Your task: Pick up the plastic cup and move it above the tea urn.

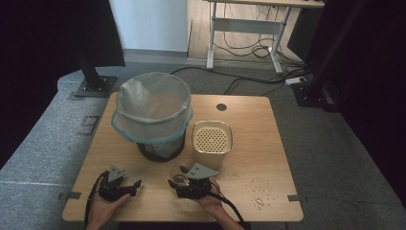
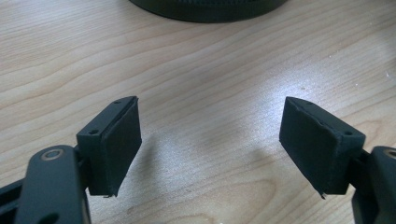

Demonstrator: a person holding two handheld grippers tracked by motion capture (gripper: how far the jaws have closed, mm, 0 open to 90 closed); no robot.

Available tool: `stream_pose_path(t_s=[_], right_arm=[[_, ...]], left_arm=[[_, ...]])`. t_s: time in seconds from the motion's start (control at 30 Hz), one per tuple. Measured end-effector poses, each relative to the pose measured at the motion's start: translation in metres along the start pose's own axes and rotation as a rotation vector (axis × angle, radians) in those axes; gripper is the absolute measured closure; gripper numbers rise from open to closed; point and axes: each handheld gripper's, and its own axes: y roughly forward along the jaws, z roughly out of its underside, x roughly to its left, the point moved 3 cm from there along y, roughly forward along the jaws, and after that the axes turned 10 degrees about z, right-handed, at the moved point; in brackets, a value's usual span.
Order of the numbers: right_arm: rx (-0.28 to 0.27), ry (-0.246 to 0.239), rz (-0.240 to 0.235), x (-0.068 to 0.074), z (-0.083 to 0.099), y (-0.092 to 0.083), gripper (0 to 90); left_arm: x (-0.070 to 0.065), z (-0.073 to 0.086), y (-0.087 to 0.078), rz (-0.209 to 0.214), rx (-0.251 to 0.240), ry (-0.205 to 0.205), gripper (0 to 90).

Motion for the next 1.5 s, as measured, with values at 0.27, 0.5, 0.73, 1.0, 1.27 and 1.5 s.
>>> stream_pose_path(t_s=[0.27, 0.5, 0.73, 1.0, 1.27, 1.5], right_arm=[[-0.115, 0.048, 0.042, -0.021, -0.034, -0.045, 34.4], [-0.182, 0.027, 0.108, -0.034, -0.06, -0.074, 34.4], [-0.206, 0.028, 0.167, -0.059, -0.08, -0.092, 34.5], [-0.21, 0.026, 0.234, -0.084, -0.095, -0.093, 34.7], [-0.222, 0.042, 0.292, -0.111, -0.112, -0.092, 34.9], [-0.207, 0.079, 0.337, -0.139, -0.122, -0.08, 35.1]], left_arm=[[0.001, -0.001, 0.003, -0.004, 0.012, 0.0, 20.4], [-0.001, 0.0, 0.001, 0.005, 0.015, 0.005, 19.8], [0.0, 0.0, 0.002, 0.009, 0.021, 0.002, 19.7], [0.0, 0.0, 0.002, 0.007, 0.021, 0.005, 19.1], [0.001, 0.001, 0.004, 0.007, 0.04, 0.01, 19.1], [0.0, 0.002, 0.006, 0.014, 0.044, 0.01, 19.3]])
